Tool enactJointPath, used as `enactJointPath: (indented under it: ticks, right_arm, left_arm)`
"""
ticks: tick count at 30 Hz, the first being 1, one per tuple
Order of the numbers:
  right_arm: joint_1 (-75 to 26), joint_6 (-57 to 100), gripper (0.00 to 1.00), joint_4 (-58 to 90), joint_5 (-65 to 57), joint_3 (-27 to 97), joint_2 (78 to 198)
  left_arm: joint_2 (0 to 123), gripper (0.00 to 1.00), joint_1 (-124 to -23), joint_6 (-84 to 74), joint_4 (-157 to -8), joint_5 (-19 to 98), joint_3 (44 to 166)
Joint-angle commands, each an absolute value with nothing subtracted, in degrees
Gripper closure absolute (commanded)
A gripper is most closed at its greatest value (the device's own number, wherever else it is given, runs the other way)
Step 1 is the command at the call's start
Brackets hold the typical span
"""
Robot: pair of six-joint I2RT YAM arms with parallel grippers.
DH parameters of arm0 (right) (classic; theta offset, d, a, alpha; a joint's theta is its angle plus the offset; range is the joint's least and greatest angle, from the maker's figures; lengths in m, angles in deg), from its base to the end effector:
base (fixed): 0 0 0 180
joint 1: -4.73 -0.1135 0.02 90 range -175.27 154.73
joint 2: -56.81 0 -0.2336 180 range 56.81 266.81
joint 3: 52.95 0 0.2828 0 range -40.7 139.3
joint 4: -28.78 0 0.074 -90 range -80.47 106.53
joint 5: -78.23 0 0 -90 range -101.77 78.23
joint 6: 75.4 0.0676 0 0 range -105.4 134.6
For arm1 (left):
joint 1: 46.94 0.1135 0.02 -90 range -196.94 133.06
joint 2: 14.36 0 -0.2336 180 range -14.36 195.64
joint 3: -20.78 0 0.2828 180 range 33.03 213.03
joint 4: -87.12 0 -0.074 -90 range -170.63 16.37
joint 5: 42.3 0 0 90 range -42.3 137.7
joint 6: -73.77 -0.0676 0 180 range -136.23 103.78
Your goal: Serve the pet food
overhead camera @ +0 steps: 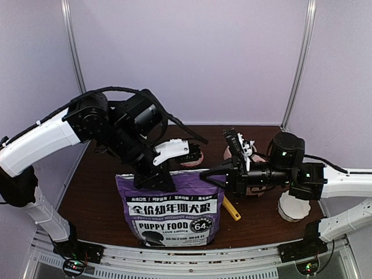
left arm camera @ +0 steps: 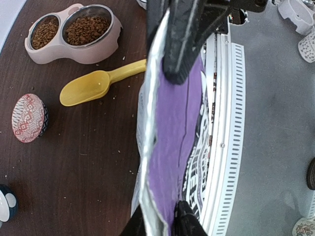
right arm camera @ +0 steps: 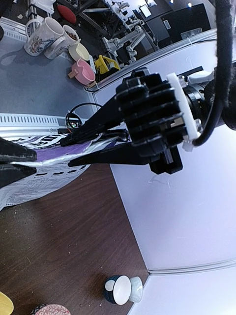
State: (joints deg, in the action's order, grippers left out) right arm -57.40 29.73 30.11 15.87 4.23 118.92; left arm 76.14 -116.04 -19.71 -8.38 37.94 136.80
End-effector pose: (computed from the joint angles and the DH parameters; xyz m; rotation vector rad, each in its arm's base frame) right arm 0.1247 0.3029 0.2873 -1.0881 1.4700 1.3871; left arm 0.1141 -0.3308 0.3484 1.6580 2.1493 -0.6028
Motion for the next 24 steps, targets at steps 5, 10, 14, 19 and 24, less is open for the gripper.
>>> enactJointPath:
  ticks: [5, 10, 14, 19, 24]
  right_arm:
    - [-57.1, 28.7, 1.0, 31.5, 12.7, 4.0, 115.5]
    - [-57.1, 28.7, 1.0, 31.4, 12.2, 3.7, 115.0]
    - [-57.1, 28.6, 1.0, 30.8, 11.9, 3.6, 114.6]
    - [-57.2, 28.4, 1.0, 30.2, 11.4, 3.5, 114.1]
    - [-57.2, 28.3, 1.0, 29.8, 10.2, 3.0, 113.2]
  left_arm:
    - [73.6, 1.0, -115.9, -19.8, -6.5, 41.2, 135.4]
    - [73.1, 1.0, -115.9, -19.7, -6.5, 42.4, 135.3]
    - [72.8, 0.72, -115.9, -19.7, -6.5, 43.6, 134.9]
    - [72.5, 0.85, -115.9, -19.7, -6.5, 43.6, 134.5]
    - [71.9, 1.0, -115.8, -19.6, -6.5, 43.6, 133.7]
